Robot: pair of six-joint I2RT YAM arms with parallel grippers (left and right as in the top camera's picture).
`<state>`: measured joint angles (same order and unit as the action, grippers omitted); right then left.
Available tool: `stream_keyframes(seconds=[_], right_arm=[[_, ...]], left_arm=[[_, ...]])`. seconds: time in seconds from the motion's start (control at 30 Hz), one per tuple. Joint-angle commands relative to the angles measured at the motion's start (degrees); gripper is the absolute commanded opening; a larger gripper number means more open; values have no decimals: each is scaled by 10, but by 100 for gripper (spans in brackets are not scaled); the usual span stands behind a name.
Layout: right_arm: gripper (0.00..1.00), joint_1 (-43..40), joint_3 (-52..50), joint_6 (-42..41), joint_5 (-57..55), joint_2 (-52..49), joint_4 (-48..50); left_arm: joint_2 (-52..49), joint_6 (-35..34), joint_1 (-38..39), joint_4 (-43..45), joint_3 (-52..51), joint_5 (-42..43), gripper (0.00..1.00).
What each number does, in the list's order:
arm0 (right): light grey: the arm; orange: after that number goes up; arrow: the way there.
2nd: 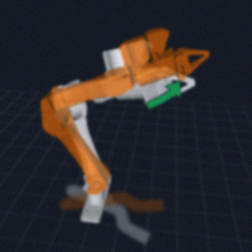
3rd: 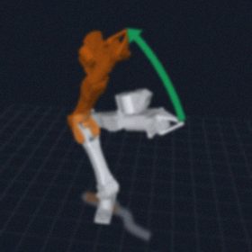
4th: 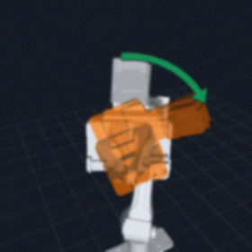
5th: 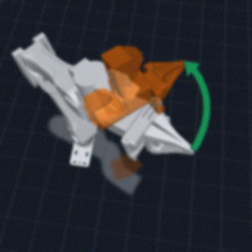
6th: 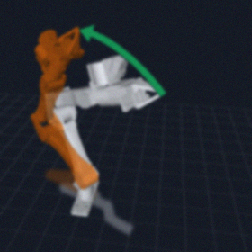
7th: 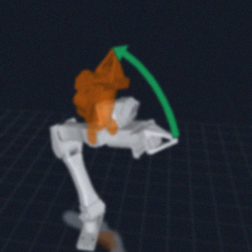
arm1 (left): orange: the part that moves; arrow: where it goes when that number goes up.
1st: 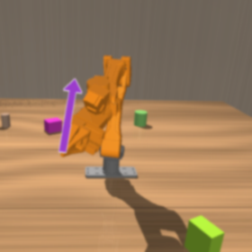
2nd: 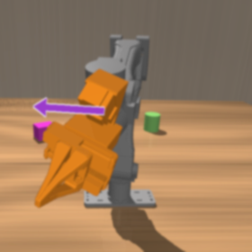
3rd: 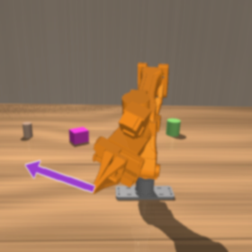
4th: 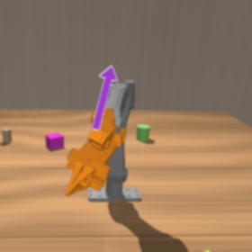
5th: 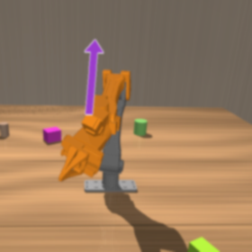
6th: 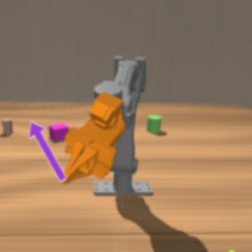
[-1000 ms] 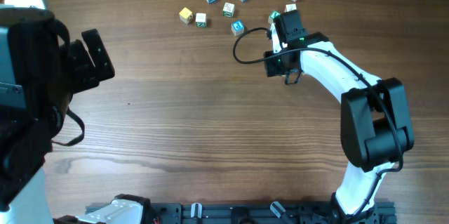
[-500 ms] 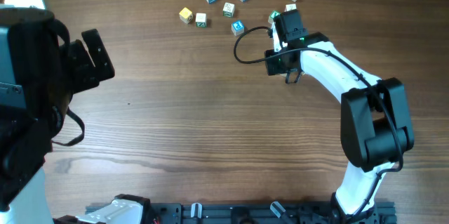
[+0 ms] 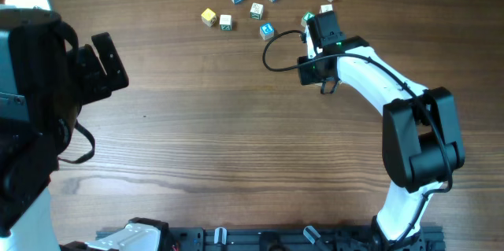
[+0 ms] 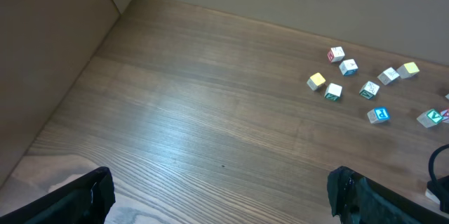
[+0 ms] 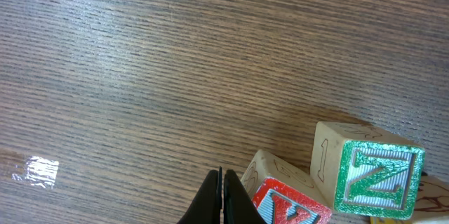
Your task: Form a circle
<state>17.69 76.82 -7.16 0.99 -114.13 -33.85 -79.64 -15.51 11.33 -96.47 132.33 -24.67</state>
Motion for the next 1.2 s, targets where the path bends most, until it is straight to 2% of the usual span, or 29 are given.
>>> stream_keyframes(seconds=[0.0, 0.57, 0.8, 0.93, 1.17], right_arm=[[4, 1, 7, 12, -13, -9, -4], [4, 1, 7, 12, -14, -9, -9], [4, 1, 8, 9, 19, -8, 24], [4, 0, 10, -22, 19, -8, 54], [4, -16, 47, -97, -78, -4, 55]], left_arm=[[0, 1, -3, 0, 0, -9, 100], [0, 1, -3, 0, 0, -9, 100], [0, 1, -3, 0, 0, -9, 100], [0, 1, -3, 0, 0, -9, 100], [0, 1, -3, 0, 0, -9, 100]])
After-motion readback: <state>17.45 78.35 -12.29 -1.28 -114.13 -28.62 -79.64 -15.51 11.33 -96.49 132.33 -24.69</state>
